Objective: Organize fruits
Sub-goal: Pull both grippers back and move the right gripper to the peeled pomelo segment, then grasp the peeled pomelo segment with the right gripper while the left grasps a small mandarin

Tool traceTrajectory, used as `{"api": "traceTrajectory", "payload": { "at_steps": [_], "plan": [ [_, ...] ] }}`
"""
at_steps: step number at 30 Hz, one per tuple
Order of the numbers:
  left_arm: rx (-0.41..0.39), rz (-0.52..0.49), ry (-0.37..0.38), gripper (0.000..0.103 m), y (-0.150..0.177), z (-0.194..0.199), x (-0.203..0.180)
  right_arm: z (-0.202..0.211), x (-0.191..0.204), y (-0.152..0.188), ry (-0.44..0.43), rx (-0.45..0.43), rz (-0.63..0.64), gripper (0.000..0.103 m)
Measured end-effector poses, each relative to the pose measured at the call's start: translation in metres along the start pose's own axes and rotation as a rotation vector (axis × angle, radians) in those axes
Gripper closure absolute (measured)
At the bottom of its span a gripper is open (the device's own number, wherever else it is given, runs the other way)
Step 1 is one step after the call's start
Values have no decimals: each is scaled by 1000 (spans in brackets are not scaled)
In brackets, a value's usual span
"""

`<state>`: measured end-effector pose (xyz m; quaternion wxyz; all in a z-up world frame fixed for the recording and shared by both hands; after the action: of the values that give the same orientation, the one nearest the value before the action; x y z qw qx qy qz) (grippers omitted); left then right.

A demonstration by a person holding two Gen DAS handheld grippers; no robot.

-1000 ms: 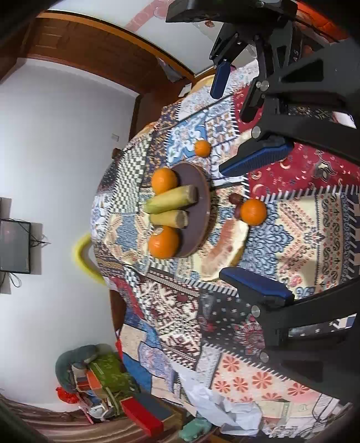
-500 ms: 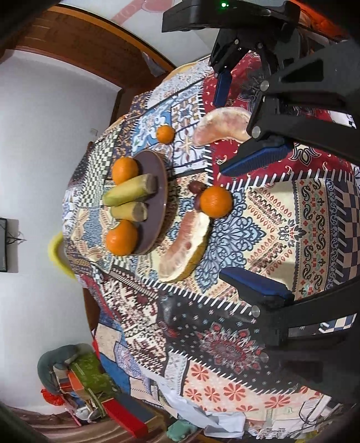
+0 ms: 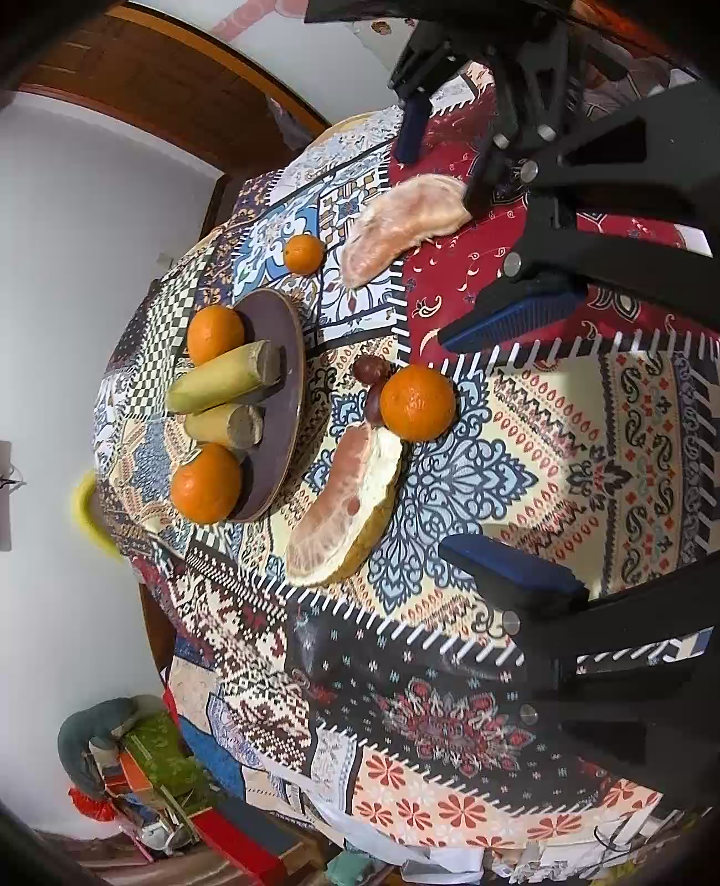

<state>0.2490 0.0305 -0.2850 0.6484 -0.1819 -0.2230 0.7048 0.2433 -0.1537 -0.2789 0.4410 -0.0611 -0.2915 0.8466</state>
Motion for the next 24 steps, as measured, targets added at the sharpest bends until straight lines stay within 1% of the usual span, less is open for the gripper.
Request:
{"api": "traceTrajectory", "payload": {
  "at_steps": [4, 7, 13, 15, 17, 19, 22, 24],
  "plan": [
    [19, -6, 7, 36, 0, -11, -7, 6, -23, 3, 36, -7, -38, 29],
    [28, -10, 10, 36, 0, -17, -12, 9, -35, 4, 40, -3, -69, 29],
    [40, -7, 16, 36, -4, -28, -15, 17, -27, -7, 26, -40, -44, 29],
    [41, -4, 21, 37, -4, -31, -15, 14, -23, -14, 22, -46, -30, 29],
    [44, -3, 27, 42, -5, -33, -16, 5, -22, -19, 20, -43, -23, 29],
    [48, -1, 36, 46, -5, -35, -17, -5, -22, -22, 15, -30, -23, 29],
    [55, 4, 41, 46, -4, -38, -18, -18, -20, -22, -14, 0, -27, 30],
    [61, 5, 43, 49, -4, -42, -19, -25, -20, -21, -14, 16, -24, 37]
  ]
}}
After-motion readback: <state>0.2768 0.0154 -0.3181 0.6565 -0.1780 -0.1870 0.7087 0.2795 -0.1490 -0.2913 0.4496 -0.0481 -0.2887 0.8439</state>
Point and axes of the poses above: each gripper's, at about its wrist camera, not at the fingertips, and z roughly against the way its jaws point, x to its left, y to its underside, the point moved 10 cm from there along -z, roughly the way its jaws point, and after that the axes turned 8 degrees about -y, right-handed, at the moved point
